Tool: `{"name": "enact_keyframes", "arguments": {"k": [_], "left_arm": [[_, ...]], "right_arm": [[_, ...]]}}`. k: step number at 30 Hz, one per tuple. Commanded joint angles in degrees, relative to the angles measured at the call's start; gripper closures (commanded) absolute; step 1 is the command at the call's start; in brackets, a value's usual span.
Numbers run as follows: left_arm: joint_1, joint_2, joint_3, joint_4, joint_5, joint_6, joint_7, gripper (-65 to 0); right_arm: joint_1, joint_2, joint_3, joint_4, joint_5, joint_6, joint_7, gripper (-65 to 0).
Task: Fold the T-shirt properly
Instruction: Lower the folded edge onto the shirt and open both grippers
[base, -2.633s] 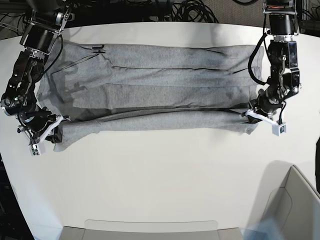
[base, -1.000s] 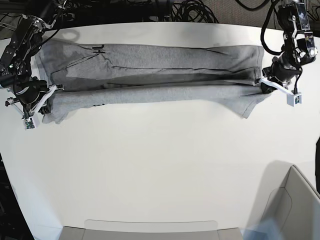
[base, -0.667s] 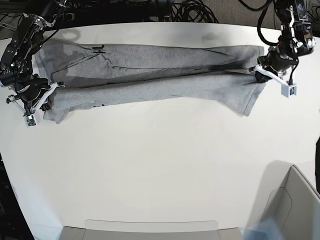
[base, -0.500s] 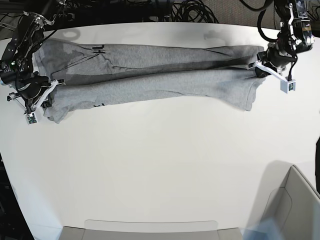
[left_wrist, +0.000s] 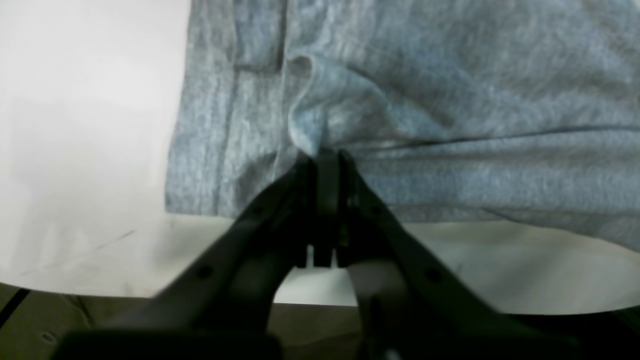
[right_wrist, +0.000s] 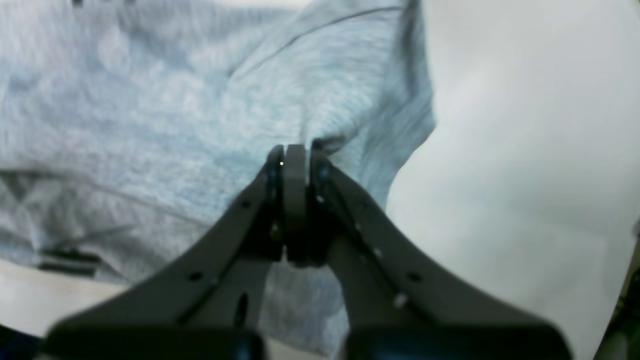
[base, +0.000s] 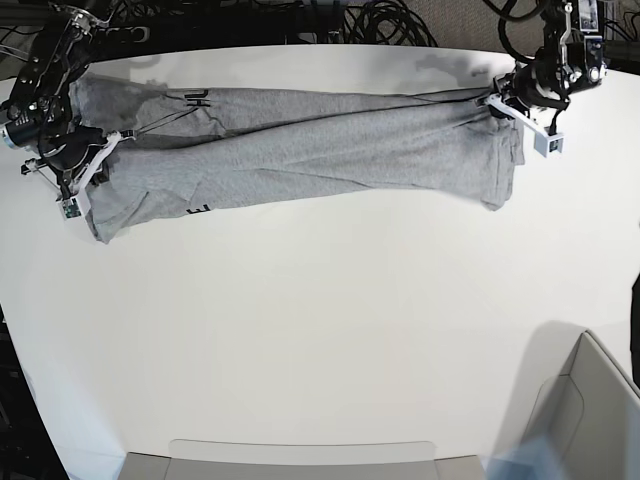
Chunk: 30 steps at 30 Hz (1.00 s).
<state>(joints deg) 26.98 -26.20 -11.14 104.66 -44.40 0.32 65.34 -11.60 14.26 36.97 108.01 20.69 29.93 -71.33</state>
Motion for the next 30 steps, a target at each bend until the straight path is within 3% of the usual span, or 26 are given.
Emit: {"name": "enact_keyframes", "arguments": {"k": [1,6,14,15,18,20,23,30], "left_arm": [[0.05,-0.84,-0.34,0.79,-0.04,-0.10,-0.77,0.0],[0.05,-0.84,-0.34,0.88,-0.04,-0.01,-0.42,-1.2],[1.28,-1.01,-0.86,4.74,-0.13,0.17,-0.51,-22.9],[1.72,-1.01,-0.95,5.98,-0.13,0.17,-0.86,-23.4],[2.34,-1.10,-1.04,9.76,-0.13,0.25,-0.86,-23.4],[3.13,-1.19,-1.30,11.34,-0.13,0.25,-0.86,-23.4],[3.39,-1.01,-4.12,11.78,-0.21,-0.10,-1.30,-23.4],[3.04,-1.89,-5.35,10.81,-0.13,-0.10,-10.35,-23.6]], "right_arm": [[0.12,0.90,0.44,0.87,-0.07,0.18,0.96,0.0],[-1.11,0.02,0.44,0.70,-0.16,0.18,0.96,0.0],[-1.02,-0.15,0.17,-0.71,-0.16,0.18,0.96,0.0],[-0.93,-0.15,0.17,-0.71,-0.16,0.18,0.96,-0.6],[-0.93,-0.15,0.17,-0.62,-0.16,0.18,0.96,-13.0],[-0.93,-0.15,0.08,-0.53,-0.16,0.18,0.96,-18.0],[-0.76,-0.15,0.08,-0.71,0.10,0.18,0.96,-19.1],[-0.67,-0.15,0.00,-0.71,0.28,0.18,0.96,-19.2]]}}
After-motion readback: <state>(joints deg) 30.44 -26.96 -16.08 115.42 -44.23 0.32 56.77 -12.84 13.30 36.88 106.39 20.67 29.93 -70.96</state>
